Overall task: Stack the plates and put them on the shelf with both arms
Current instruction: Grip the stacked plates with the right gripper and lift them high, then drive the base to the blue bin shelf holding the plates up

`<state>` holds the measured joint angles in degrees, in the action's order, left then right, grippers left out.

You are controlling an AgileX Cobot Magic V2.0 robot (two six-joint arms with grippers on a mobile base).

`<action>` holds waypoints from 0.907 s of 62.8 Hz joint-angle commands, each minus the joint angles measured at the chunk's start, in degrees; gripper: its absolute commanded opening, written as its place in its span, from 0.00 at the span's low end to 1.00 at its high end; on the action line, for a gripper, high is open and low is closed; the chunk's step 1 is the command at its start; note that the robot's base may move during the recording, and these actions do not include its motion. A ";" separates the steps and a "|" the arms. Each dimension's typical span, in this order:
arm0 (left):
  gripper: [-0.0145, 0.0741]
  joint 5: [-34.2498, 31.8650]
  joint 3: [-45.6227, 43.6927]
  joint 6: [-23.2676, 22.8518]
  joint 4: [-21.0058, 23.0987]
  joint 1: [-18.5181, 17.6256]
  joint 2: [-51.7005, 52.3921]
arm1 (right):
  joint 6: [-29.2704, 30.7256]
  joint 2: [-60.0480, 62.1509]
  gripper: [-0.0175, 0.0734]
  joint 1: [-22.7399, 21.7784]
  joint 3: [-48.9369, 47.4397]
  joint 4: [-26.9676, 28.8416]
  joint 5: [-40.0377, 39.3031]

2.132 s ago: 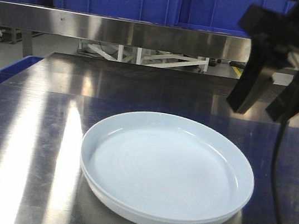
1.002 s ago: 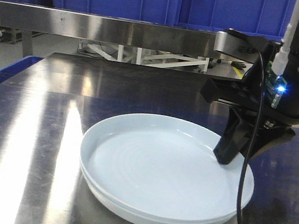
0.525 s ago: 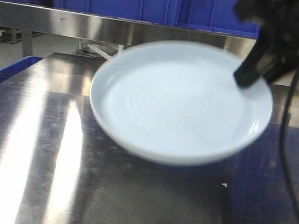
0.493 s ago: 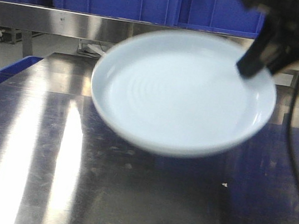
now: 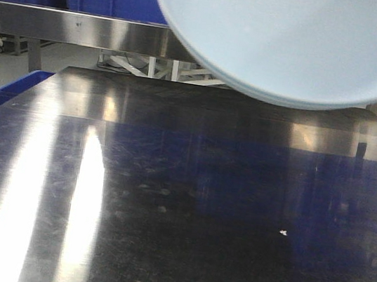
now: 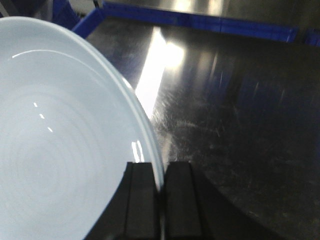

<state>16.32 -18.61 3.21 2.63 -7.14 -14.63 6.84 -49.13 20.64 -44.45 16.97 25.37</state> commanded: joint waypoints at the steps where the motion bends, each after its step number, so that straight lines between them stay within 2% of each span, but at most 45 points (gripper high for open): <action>1: 0.26 -4.75 -1.78 -0.42 0.20 0.05 -0.49 | 0.48 5.17 0.25 -0.32 1.20 0.47 -7.50; 25: 0.26 -4.75 -1.78 -0.42 0.20 0.05 -0.49 | 0.48 17.99 0.25 -0.32 11.00 0.47 -13.77; 57: 0.26 -4.75 -1.78 -0.42 0.20 0.05 -0.49 | 0.48 18.65 0.25 -0.32 11.49 0.47 -14.46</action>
<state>16.42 -18.61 3.21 2.63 -7.14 -14.63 6.94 -30.61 20.64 -31.32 16.97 17.33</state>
